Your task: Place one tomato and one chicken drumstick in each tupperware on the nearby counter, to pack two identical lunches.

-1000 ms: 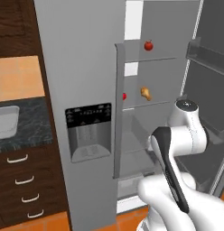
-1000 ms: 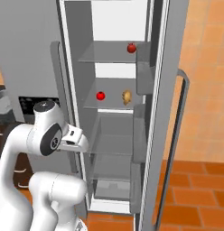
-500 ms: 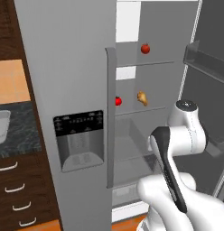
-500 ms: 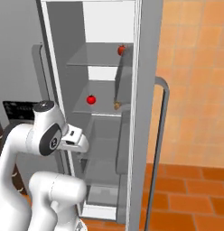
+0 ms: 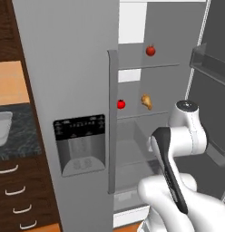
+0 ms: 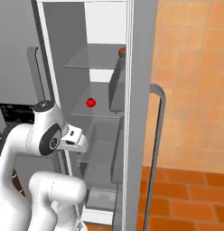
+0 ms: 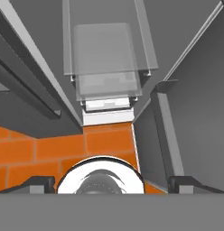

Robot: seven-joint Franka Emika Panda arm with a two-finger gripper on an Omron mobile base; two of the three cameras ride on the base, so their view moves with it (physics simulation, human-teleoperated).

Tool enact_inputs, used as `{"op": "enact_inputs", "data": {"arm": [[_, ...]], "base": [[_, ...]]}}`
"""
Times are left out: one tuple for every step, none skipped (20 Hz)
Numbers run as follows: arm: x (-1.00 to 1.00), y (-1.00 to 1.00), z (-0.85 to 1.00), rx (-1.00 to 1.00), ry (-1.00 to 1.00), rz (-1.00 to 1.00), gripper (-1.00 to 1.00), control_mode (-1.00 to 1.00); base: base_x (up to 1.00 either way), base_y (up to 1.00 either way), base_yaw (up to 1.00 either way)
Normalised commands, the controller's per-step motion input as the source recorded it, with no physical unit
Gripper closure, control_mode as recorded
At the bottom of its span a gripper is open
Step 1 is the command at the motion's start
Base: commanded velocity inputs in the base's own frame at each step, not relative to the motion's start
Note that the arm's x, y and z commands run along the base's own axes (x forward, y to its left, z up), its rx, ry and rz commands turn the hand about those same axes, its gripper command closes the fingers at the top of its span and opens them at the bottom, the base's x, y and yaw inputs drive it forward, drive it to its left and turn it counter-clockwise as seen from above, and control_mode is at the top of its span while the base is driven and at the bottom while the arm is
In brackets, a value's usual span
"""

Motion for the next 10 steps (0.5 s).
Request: {"op": "enact_inputs", "data": {"arm": [[0.0, 0.0, 0.0, 0.0, 0.0, 0.0, -1.0, 1.0], [0.0, 0.0, 0.0, 0.0, 0.0, 0.0, -1.0, 1.0], [0.0, 0.0, 0.0, 0.0, 0.0, 0.0, -1.0, 1.0], [0.0, 0.0, 0.0, 0.0, 0.0, 0.0, -1.0, 1.0], [0.0, 0.0, 0.0, 0.0, 0.0, 0.0, -1.0, 1.0], [0.0, 0.0, 0.0, 0.0, 0.0, 0.0, -1.0, 1.0], [0.0, 0.0, 0.0, 0.0, 0.0, 0.0, -1.0, 1.0], [0.0, 0.0, 0.0, 0.0, 0.0, 0.0, -1.0, 1.0], [0.0, 0.0, 0.0, 0.0, 0.0, 0.0, -1.0, 1.0], [0.0, 0.0, 0.0, 0.0, 0.0, 0.0, -1.0, 1.0]], "base": [[0.45, -0.43, 0.0], [0.51, -0.43, 0.0], [0.54, -0.41, 0.0], [0.56, -0.34, 0.0], [0.6, -0.22, 0.0], [0.56, -0.15, 0.0], [0.52, -0.19, 0.0], [0.53, -0.18, 0.0], [0.52, -0.19, 0.0], [0.52, -0.2, 0.0]]}}
